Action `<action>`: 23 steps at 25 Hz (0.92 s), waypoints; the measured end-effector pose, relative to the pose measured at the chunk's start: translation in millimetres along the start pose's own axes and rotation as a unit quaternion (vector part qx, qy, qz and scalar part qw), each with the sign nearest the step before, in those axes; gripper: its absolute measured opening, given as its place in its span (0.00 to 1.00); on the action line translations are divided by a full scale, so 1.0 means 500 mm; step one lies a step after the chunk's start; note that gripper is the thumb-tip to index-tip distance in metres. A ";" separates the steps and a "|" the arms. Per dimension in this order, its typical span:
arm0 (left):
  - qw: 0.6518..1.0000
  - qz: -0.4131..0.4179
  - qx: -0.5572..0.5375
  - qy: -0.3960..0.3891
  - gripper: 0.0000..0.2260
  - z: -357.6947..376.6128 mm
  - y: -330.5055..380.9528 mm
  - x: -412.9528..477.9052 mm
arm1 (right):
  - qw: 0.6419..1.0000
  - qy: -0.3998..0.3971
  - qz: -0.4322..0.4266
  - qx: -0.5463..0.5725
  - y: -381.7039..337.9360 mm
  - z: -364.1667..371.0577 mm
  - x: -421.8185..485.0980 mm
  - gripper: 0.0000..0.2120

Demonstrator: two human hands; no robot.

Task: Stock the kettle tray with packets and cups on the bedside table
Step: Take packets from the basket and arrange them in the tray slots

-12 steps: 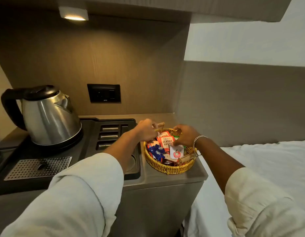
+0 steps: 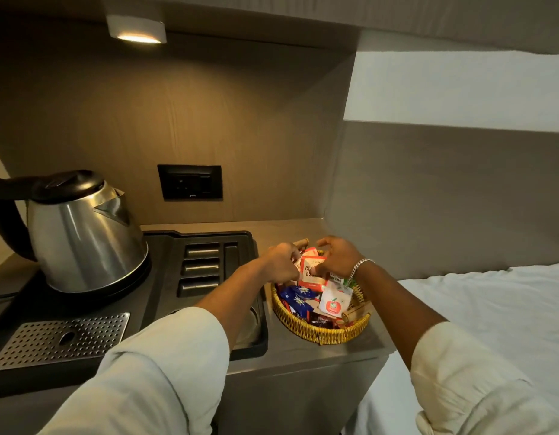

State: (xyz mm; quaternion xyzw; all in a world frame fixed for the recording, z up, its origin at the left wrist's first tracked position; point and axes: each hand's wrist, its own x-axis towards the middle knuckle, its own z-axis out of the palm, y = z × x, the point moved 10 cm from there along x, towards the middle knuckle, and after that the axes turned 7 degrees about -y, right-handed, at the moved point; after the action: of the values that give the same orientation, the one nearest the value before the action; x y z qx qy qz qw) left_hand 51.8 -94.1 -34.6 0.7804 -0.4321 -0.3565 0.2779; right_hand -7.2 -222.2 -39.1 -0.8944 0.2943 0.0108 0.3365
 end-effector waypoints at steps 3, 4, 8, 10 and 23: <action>0.997 0.072 -0.013 0.023 0.18 -0.035 0.024 -0.013 | 1.000 -0.006 -0.008 0.024 -0.025 -0.048 -0.023 0.14; 0.994 0.097 -0.017 0.046 0.19 -0.060 0.027 -0.020 | 1.000 0.001 -0.011 0.027 -0.035 -0.070 -0.033 0.09; 0.981 0.158 -0.032 0.108 0.24 -0.146 0.017 -0.043 | 0.988 0.043 -0.017 0.148 -0.081 -0.116 -0.063 0.05; 0.975 0.178 -0.088 0.095 0.23 -0.169 0.001 -0.042 | 0.976 0.046 -0.038 0.209 -0.135 -0.082 -0.053 0.06; 0.919 0.121 -0.229 0.296 0.21 -0.339 -0.267 -0.073 | 0.964 0.054 -0.006 0.260 -0.323 0.190 0.143 0.11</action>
State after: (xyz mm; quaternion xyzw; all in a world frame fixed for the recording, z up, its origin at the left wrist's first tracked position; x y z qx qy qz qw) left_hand 237.0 22.3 -21.8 0.7071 -0.3276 -0.1620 0.6054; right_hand 155.1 -104.8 -32.1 -0.7774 0.2991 -0.1164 0.5410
